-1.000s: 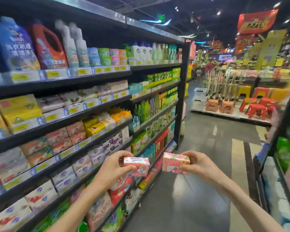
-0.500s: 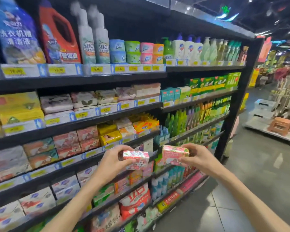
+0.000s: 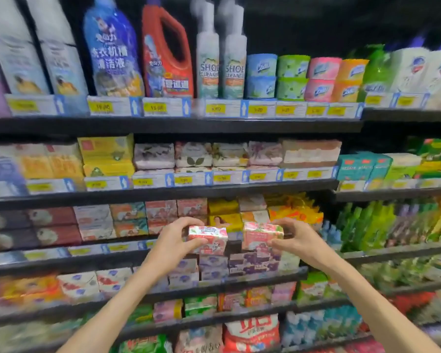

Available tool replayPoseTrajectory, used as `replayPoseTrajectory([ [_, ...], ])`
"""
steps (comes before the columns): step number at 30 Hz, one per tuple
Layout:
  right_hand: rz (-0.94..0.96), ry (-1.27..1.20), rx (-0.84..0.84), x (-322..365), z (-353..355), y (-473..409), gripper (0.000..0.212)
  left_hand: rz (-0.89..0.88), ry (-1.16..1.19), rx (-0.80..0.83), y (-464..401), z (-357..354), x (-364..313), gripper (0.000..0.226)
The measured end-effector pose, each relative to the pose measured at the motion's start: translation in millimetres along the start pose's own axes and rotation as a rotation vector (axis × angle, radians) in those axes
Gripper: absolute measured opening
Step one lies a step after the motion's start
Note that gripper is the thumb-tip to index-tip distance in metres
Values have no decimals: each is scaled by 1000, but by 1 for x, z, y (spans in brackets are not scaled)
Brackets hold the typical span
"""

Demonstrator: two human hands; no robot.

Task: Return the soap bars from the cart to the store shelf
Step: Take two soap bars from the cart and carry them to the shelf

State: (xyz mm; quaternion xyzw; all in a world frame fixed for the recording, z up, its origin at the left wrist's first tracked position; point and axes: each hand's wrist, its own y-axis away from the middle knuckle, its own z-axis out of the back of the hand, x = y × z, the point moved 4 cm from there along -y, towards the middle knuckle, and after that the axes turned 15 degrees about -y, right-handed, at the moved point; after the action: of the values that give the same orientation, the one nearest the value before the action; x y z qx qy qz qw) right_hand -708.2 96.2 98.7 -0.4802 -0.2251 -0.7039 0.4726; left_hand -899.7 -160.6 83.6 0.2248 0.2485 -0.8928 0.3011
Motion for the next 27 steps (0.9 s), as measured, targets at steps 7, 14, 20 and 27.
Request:
replayPoseTrajectory([
  [7, 83, -43, 156, 15, -54, -62, 48, 188, -97, -117, 9, 34, 42, 33],
  [14, 114, -6, 212, 28, -95, -94, 42, 255, -114, -157, 2, 46, 82, 37],
  [20, 84, -10, 120, 30, -120, -119, 42, 247, -112, -121, -21, 52, 113, 36],
  [27, 43, -13, 59, 23, -140, -128, 53, 180, -100, -31, -36, 42, 135, 37],
])
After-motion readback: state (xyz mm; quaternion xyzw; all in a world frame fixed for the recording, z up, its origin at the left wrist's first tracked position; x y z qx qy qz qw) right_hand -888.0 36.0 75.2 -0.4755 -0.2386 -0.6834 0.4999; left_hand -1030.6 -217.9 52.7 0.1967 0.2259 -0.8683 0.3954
